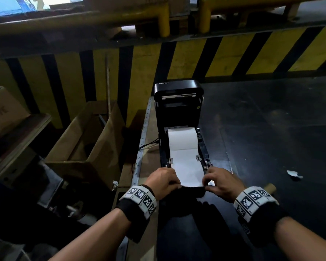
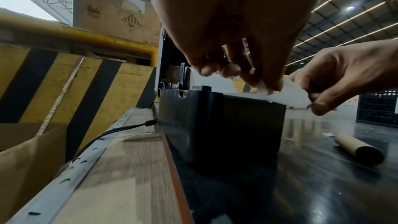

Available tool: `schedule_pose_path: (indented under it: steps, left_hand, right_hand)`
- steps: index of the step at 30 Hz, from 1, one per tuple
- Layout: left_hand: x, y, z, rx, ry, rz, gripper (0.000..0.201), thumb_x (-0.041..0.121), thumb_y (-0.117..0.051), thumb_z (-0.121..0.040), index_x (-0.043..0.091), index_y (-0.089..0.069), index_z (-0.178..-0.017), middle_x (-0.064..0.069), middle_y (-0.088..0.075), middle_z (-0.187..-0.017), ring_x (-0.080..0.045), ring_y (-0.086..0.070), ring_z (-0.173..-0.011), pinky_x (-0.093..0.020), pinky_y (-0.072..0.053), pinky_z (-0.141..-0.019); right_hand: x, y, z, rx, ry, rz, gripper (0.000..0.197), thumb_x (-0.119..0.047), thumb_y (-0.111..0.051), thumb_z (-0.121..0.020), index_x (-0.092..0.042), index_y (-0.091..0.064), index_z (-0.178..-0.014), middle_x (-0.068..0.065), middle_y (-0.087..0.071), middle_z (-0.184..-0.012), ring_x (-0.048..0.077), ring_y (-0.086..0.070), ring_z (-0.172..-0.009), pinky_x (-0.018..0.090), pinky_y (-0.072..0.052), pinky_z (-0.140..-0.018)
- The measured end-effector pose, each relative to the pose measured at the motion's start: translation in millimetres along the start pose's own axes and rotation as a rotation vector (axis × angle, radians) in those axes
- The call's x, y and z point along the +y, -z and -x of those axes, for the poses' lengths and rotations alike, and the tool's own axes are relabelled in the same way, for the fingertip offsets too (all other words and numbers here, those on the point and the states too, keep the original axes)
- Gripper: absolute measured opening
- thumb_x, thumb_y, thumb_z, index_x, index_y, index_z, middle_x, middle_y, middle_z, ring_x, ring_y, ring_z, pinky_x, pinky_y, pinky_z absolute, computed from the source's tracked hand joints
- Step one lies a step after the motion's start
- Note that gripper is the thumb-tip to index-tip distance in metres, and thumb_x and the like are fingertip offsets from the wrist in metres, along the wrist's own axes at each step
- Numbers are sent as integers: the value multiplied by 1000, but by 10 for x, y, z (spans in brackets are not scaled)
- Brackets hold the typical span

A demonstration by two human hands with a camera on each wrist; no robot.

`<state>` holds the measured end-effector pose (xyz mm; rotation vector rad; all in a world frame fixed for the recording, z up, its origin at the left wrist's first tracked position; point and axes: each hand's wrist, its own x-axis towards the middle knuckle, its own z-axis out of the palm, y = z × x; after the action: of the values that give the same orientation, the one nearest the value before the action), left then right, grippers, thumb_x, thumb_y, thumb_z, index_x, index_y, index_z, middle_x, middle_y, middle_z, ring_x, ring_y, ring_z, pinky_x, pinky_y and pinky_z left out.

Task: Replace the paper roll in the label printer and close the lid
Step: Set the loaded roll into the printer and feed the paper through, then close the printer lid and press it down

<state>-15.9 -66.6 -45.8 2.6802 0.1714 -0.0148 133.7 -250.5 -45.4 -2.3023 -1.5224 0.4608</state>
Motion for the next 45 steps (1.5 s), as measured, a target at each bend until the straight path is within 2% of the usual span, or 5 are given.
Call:
schedule_pose_path:
  steps: [11,14,26,36,45]
  left_hand:
    - [129,-91,132,-219,37,11,26,34,-67,-81,14,-73,-97,-5,-71,-97,-18,-63,-90,-35,-52,-84]
    - [123,67,82,-206,32,50,39,44,-69,-77,15,-71,-104,-4,-70,-96,-11,-59,-80,-18,-47,-72]
    - [-213,1780,-979,688,443,408,44,32,-73,-76,9,-64,-112,-2,-65,-96,-15,-58,-91,-26,-46,-84]
    - [-468,1998,-1593,553,640,332,64,48,-68,-77,10,-52,-126,-9,-61,-125,-26,-54,-118,-33,-43,-96]
    - [-573,1813,-1570,489,613,601,73,61,-63,-68,16,-54,-125,-3,-64,-120,-21,-62,-107,-46,-52,-94]
  right_hand:
    - [-72,21,159,-200,-29,-4,13,-28,-68,-77,-19,-72,-86,1,-63,-89,7,-52,-76,18,-38,-67]
    - [-74,171,142,-198,-48,-70,22,-35,-71,-74,-22,-70,-92,-11,-58,-82,-3,-50,-66,8,-35,-58]
    - [-230,1633,-912,375,-97,-130,20,-30,-65,-81,-15,-70,-92,2,-69,-87,13,-60,-81,22,-40,-72]
    - [-21,1798,-1947,521,-355,-376,47,-41,-59,-83,-11,-55,-119,11,-63,-121,27,-57,-110,32,-43,-92]
    - [115,1491,-2043,437,-363,-583,52,-43,-48,-88,-16,-44,-133,8,-52,-137,27,-47,-125,36,-34,-105]
